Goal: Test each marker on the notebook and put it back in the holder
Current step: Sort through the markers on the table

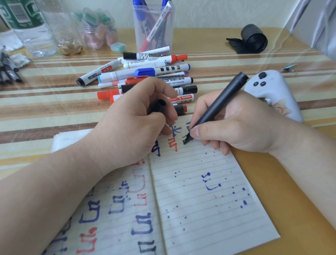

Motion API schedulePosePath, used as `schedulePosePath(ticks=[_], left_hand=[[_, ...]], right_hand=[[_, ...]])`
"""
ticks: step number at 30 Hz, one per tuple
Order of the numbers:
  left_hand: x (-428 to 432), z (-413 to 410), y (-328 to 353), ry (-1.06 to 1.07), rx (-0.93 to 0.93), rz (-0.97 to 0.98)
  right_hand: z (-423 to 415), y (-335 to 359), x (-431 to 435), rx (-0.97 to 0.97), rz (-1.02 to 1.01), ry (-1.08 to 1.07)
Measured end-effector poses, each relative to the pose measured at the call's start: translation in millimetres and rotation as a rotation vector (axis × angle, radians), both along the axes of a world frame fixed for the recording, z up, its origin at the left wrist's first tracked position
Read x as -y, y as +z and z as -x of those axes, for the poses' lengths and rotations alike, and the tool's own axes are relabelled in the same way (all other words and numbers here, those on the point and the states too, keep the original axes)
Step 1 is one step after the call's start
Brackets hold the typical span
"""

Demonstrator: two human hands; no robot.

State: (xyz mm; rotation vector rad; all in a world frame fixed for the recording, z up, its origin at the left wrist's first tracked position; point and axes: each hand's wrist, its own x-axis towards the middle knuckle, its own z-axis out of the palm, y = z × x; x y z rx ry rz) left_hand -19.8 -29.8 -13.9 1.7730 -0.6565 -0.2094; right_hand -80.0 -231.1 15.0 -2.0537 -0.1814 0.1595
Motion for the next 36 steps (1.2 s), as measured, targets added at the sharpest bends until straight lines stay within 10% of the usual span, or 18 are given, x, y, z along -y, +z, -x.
schedulePosePath(ticks=[30, 36], left_hand=[[0.5, 3.0, 3.7, 0.004, -0.037, -0.006], [-0.5, 2.6, 4.2, 0.001, -0.030, -0.022]], right_hand=[[1.3, 5.3, -3.2, -0.029, 0.034, -0.015], [-2.5, -1.4, 3.9, -0.064, -0.325, -0.088]])
